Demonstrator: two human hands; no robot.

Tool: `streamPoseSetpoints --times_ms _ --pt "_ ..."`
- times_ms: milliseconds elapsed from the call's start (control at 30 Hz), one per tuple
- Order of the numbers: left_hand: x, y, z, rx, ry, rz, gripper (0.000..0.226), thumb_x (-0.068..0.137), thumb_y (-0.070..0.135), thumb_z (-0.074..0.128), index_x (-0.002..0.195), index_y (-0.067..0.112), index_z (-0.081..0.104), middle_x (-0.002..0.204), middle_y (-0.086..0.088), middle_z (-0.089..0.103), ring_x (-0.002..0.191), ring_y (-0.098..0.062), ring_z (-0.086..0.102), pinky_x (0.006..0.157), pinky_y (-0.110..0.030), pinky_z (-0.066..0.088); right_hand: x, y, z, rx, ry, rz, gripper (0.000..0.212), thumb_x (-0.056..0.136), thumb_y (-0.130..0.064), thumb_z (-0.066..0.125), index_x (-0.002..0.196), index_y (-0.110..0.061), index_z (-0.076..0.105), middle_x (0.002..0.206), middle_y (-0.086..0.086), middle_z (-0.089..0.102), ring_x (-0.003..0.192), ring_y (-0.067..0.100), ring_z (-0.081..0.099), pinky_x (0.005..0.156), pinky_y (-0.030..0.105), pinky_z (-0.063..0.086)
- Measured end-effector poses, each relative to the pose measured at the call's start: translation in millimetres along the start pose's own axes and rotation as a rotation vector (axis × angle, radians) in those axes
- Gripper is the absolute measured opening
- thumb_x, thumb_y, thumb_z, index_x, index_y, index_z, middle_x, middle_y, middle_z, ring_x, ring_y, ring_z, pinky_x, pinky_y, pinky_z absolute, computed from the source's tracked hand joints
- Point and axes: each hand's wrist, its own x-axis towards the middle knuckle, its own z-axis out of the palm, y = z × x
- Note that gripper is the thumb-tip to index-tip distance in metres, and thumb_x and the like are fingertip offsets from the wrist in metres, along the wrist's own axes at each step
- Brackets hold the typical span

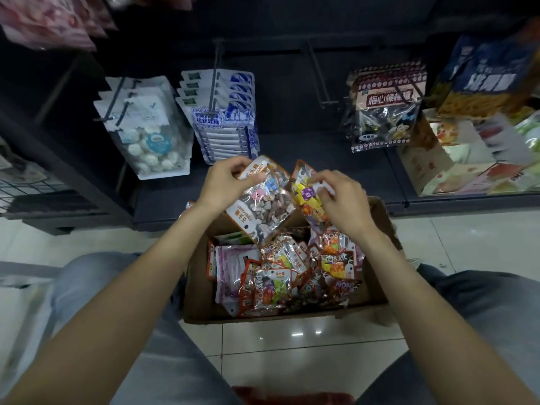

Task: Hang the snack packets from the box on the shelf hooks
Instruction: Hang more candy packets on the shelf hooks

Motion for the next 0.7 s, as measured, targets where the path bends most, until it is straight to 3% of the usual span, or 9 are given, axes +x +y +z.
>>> streamPoseSetpoints --times_ms 33,100,200,267,367,467,600,700 --pt "-0.1 1.4 1.1 -0.018 -0.01 -0.007 0.018 0.076 0.022 0.078 0.088 0.015 0.068 0.083 0.004 0.069 0.08 -0.015 0.066 0.078 -0.034 0.053 0.6 -0.4 1.7 0.011 -0.001 0.009 0.021 0.094 -0.013 0.052 0.106 -0.024 0.065 0.11 -0.001 0.063 0.075 0.02 0.061 0.068 0.031 0.044" --pt "-0.5 5.1 3.7 -0.038 -0.026 -0.007 0.021 0.073 0.02 0.08 0.088 0.015 0.067 0.084 0.006 0.069 0.079 -0.01 0.065 0.078 -0.027 0.052 0.9 -2.4 5.0 0.043 -0.017 0.021 0.017 0.093 -0.025 0.058 0.107 -0.023 0.068 0.109 -0.003 0.063 0.084 0.018 0.062 0.072 0.032 0.046" --pt "-2.0 12.0 11.1 -0.042 -0.089 0.01 0.023 0.071 0.016 0.082 0.088 0.018 0.067 0.084 0.007 0.067 0.075 -0.001 0.061 0.076 -0.016 0.048 1.1 -10.2 10.4 -0.029 -0.117 0.029 0.048 0.079 -0.053 0.068 0.116 -0.022 0.065 0.114 -0.004 0.059 0.098 0.015 0.059 0.08 0.034 0.049" --pt "-5.5 15.7 18.6 -0.064 -0.149 0.032 0.021 0.072 0.014 0.081 0.087 0.018 0.067 0.081 0.007 0.067 0.07 0.002 0.06 0.071 -0.012 0.046 0.8 -13.4 14.7 -0.099 -0.157 0.026 0.059 0.073 -0.059 0.069 0.117 -0.021 0.064 0.116 -0.004 0.058 0.099 0.016 0.059 0.078 0.033 0.049" --pt "-8.4 15.5 27.1 -0.082 -0.166 0.053 0.016 0.075 0.016 0.078 0.087 0.019 0.068 0.082 0.007 0.068 0.073 0.004 0.061 0.073 -0.011 0.045 -2.3 -7.7 18.3 -0.007 -0.13 0.021 0.039 0.073 -0.052 0.073 0.095 -0.02 0.07 0.104 -0.008 0.056 0.094 0.013 0.058 0.075 0.031 0.047" --pt "-7.1 12.4 27.5 -0.124 -0.133 0.002 0.011 0.079 0.021 0.074 0.09 0.02 0.071 0.088 0.005 0.071 0.079 -0.003 0.065 0.077 -0.019 0.05 -6.8 3.4 16.6 0.103 -0.037 0.063 0.021 0.078 -0.037 0.075 0.075 -0.018 0.068 0.093 -0.01 0.056 0.085 0.01 0.057 0.071 0.028 0.044" --pt "-1.3 17.3 24.2 -0.191 -0.099 -0.075 0.016 0.09 0.016 0.063 0.102 0.009 0.071 0.076 0.011 0.073 0.07 -0.006 0.067 0.07 -0.026 0.055 -8.8 17.1 6.6 0.091 0.008 0.114 0.014 0.081 -0.031 0.074 0.078 -0.019 0.069 0.092 -0.007 0.059 0.085 0.011 0.057 0.07 0.026 0.04" --pt "6.8 20.6 18.6 -0.123 -0.071 -0.069 0.012 0.093 0.019 0.06 0.098 0.017 0.07 0.087 -0.005 0.073 0.08 -0.024 0.069 0.08 -0.042 0.054 -8.9 22.6 -0.4 -0.002 -0.042 0.1 0.008 0.084 -0.021 0.071 0.089 -0.023 0.066 0.1 -0.005 0.062 0.094 0.016 0.06 0.076 0.029 0.046"
